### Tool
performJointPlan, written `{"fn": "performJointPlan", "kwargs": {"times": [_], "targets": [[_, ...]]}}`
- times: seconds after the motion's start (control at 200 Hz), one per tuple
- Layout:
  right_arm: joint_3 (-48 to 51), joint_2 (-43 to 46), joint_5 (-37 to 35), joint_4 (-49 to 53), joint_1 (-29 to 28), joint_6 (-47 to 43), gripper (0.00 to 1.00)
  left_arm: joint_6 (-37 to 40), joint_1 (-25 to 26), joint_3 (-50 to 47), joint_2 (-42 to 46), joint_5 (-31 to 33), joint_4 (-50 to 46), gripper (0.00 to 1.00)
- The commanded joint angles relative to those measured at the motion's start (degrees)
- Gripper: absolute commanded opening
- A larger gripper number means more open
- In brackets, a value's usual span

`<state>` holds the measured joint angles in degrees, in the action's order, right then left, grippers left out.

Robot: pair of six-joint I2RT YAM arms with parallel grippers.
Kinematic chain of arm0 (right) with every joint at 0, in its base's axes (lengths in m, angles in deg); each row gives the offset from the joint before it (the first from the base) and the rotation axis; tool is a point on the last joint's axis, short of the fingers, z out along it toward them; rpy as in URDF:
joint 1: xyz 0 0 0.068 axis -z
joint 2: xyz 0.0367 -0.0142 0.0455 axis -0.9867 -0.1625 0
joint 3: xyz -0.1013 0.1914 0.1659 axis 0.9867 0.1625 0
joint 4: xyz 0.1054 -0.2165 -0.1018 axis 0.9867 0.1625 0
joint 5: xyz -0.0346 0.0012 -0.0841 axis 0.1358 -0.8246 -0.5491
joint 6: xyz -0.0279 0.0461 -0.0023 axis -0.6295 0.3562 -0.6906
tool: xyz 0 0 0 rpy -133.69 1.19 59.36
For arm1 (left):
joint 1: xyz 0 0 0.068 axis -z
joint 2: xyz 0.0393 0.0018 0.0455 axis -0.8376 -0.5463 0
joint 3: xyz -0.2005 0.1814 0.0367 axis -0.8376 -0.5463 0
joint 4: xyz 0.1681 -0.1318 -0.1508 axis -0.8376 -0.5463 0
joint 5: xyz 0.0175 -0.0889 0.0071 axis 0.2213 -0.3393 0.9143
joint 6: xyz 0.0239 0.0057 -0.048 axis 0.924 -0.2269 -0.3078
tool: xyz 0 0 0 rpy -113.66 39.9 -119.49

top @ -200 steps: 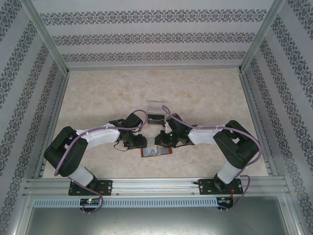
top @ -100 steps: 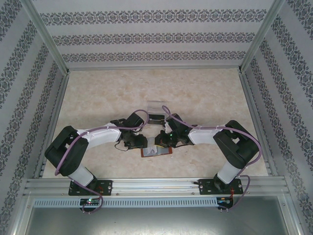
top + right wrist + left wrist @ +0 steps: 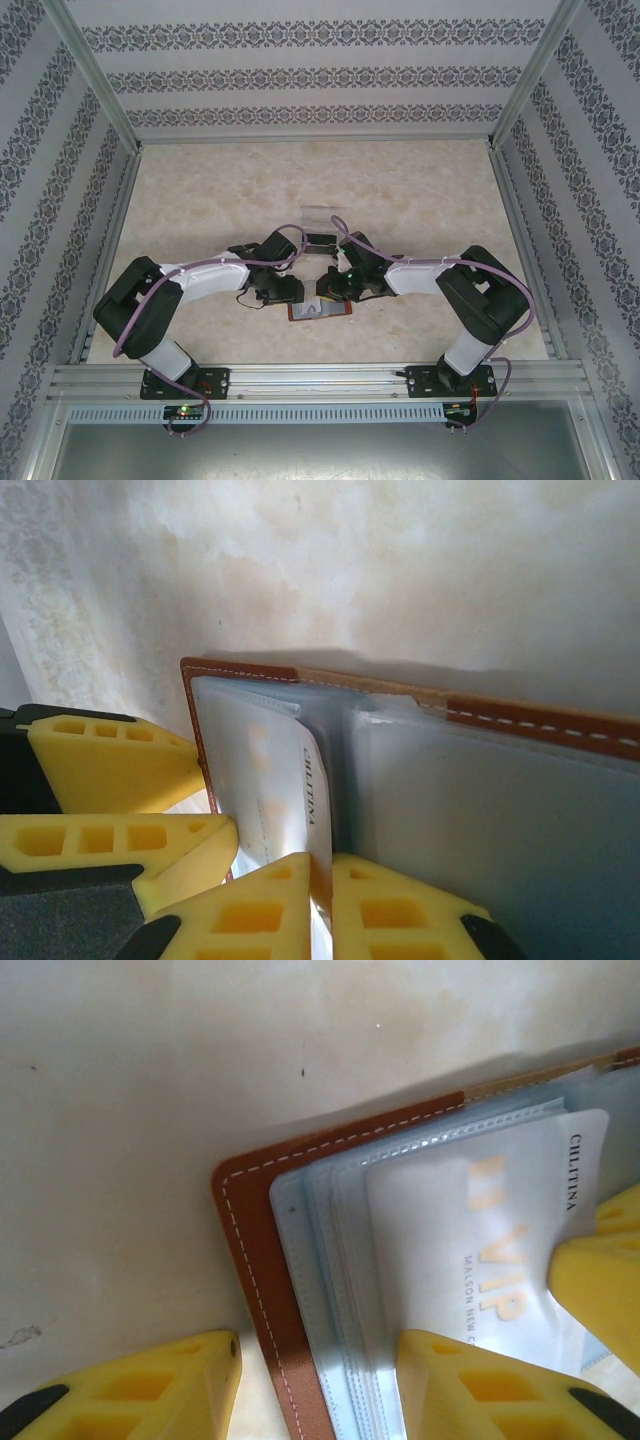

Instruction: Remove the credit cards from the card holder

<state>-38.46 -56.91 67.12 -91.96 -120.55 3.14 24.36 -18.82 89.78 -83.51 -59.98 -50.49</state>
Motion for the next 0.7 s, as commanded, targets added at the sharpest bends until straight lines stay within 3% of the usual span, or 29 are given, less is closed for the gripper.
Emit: {"fn": "performJointPlan", "kwargs": {"times": [0.0, 0.245, 0.335, 0.5, 0.695], "targets": [[1.16, 1.05, -0.91, 2.26, 0.06, -0.43, 0.16, 1.35, 0.7, 0.0, -3.21, 3.12, -2.68, 0.44], [2.26, 2.33, -0.79, 0.84, 0.32, 0.46, 0.17, 1.81, 0.7, -0.97, -3.76, 4.38, -4.13, 0.42], [2.95, 1.96, 0.16, -1.52, 0.43, 1.33, 0.11, 1.64, 0.7, -0.76, -4.16, 4.21, -3.94, 0.42], [3.18, 1.11, 0.73, -3.5, 0.46, 1.92, 0.18, 1.54, 0.78, -0.59, -4.38, 4.01, -3.67, 0.42], [3.6, -1.08, 1.61, -6.6, 0.55, 2.86, 0.16, 1.56, 0.79, -0.57, -4.47, 3.91, -3.75, 0.42]]}}
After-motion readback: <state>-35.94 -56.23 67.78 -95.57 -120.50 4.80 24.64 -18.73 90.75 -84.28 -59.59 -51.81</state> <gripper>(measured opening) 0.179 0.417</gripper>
